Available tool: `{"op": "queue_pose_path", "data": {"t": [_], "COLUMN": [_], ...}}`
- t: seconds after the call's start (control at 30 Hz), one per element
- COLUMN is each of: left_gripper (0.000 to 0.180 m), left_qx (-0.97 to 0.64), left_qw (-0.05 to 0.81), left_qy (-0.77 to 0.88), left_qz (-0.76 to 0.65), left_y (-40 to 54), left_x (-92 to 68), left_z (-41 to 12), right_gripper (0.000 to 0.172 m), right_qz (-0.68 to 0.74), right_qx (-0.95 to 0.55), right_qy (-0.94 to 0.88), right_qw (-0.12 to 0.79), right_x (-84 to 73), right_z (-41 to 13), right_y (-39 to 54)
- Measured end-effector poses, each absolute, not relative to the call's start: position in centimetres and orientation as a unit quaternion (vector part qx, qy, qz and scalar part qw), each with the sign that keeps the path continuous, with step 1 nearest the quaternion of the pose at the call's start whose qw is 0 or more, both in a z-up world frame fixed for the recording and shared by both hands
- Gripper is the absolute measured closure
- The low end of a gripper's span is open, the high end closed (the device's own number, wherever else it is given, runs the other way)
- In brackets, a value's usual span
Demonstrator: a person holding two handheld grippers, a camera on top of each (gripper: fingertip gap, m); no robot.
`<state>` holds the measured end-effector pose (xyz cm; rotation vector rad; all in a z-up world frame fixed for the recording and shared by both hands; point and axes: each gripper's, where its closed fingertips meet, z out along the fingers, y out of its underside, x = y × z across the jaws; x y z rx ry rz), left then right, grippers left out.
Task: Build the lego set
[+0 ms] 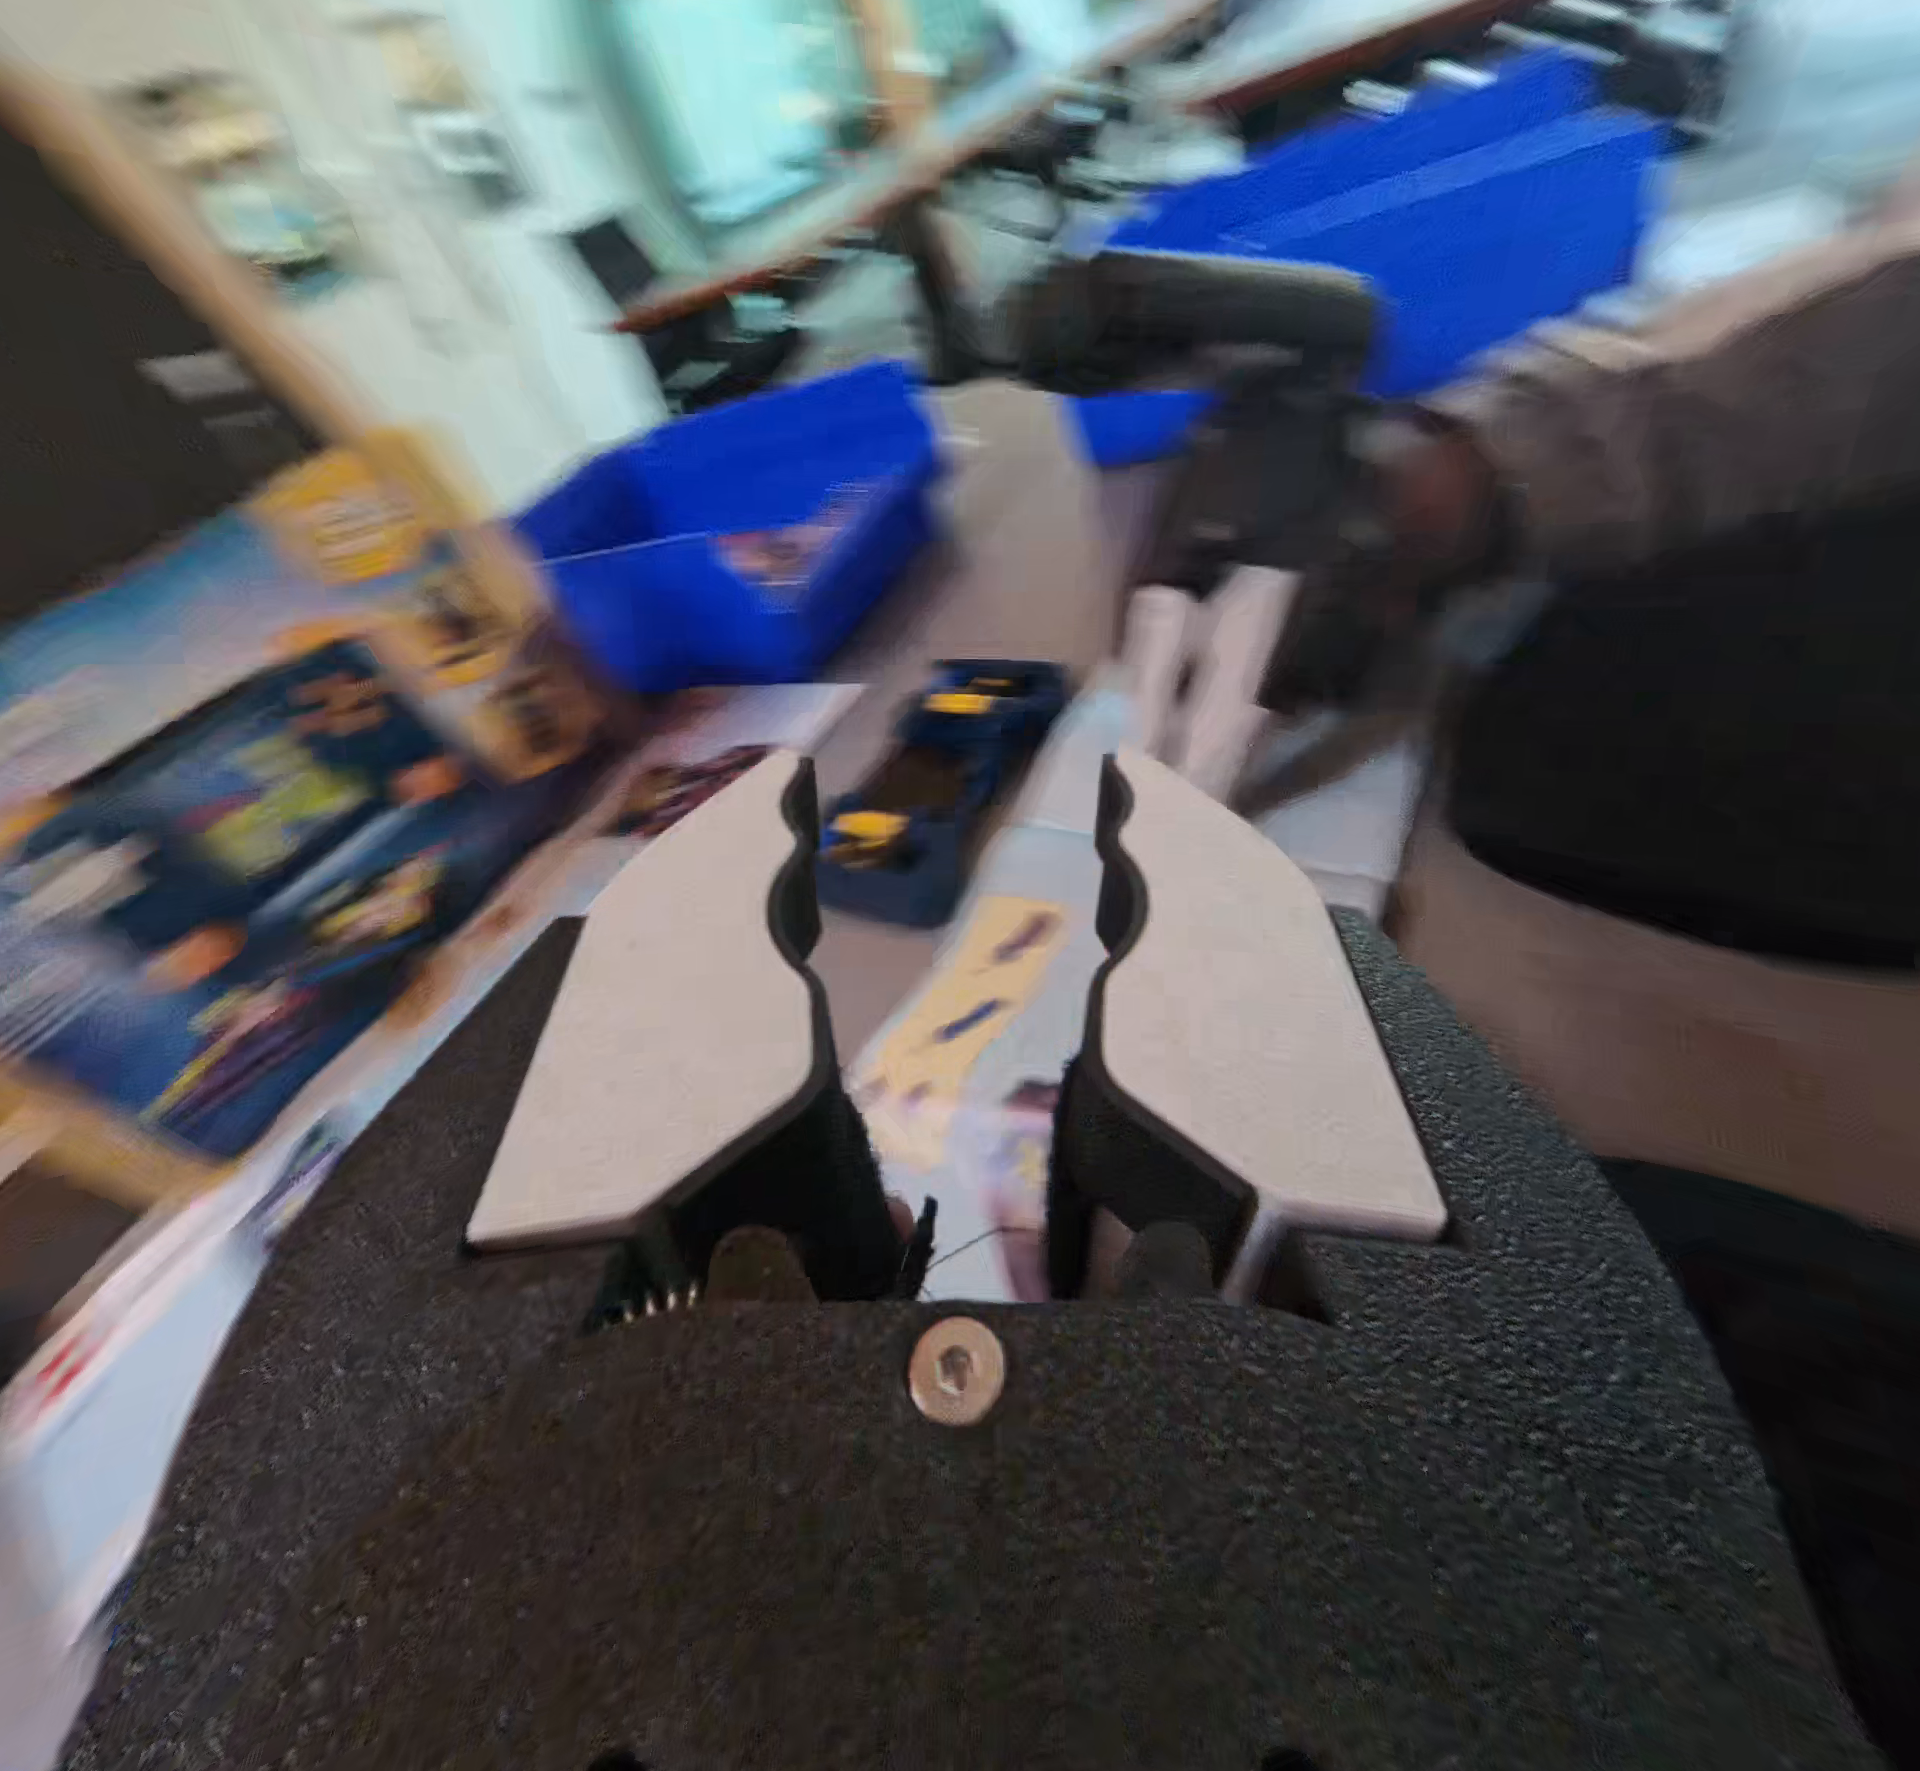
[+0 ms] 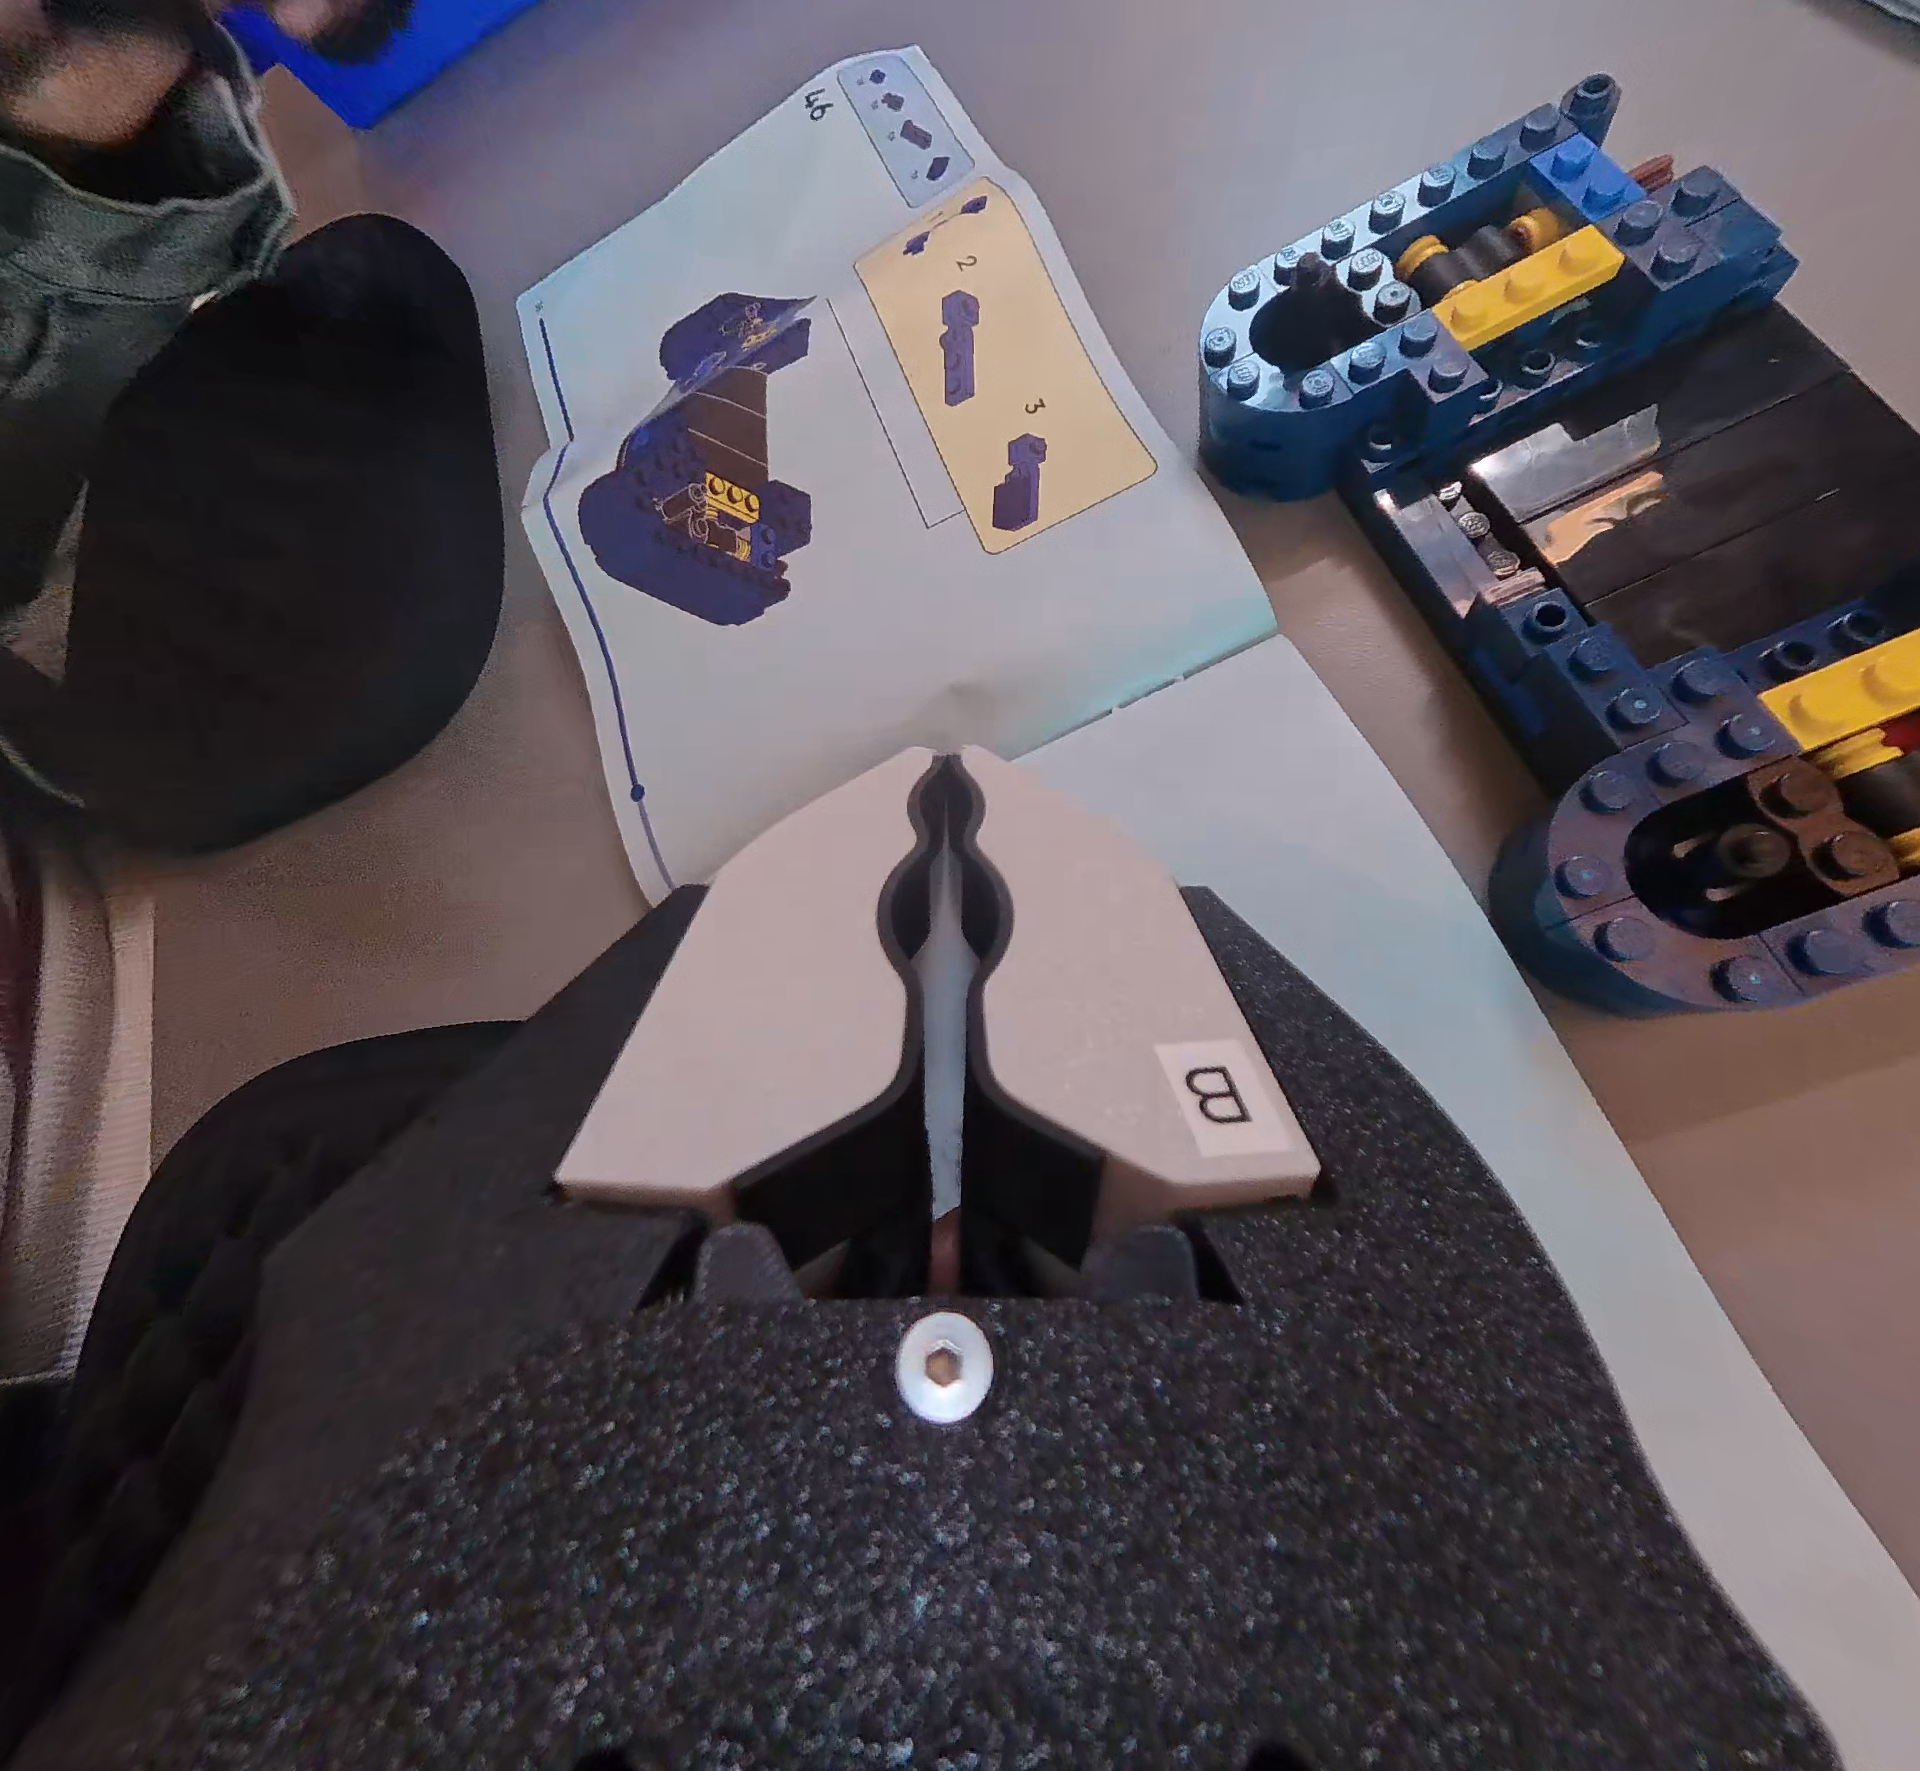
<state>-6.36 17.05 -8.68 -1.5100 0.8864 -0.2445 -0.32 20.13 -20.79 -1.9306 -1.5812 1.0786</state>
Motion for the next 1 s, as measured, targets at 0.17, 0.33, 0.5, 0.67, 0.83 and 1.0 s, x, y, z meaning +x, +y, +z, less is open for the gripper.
{"op": "queue_pose_path", "data": {"t": [0.17, 0.33, 0.5, 0.67, 0.83, 1.0], "left_gripper": [0.178, 0.180, 0.180, 0.180, 0.180, 0.180], "left_qx": [-0.697, -0.780, -0.809, -0.811, -0.807, -0.806], "left_qw": [0.362, 0.258, 0.300, 0.334, 0.342, 0.344], "left_qy": [0.578, 0.465, 0.416, 0.421, 0.427, 0.429], "left_qz": [-0.221, -0.332, -0.285, -0.232, -0.221, -0.219], "left_y": [15.2, 15.7, 16.6, 16.4, 16.4, 16.4], "left_x": [0.8, -0.8, -4.9, -6.2, -6.2, -6.2], "left_z": [-18.2, -21.1, -21.0, -20.9, -20.9, -20.9], "right_gripper": [0.172, 0.172, 0.172, 0.172, 0.172, 0.172], "right_qz": [0.390, 0.404, 0.402, 0.300, 0.183, 0.215], "right_qx": [-0.683, -0.684, -0.682, -0.632, -0.622, -0.654], "right_qy": [-0.583, -0.578, -0.582, -0.653, -0.654, -0.648], "right_qw": [0.205, 0.188, 0.188, 0.292, 0.389, 0.325], "right_x": [-0.1, 1.0, 1.2, 2.9, 7.1, 7.6], "right_z": [-20.8, -20.8, -20.8, -20.9, -20.9, -20.9], "right_y": [19.7, 19.9, 20.0, 20.8, 23.1, 23.2]}}
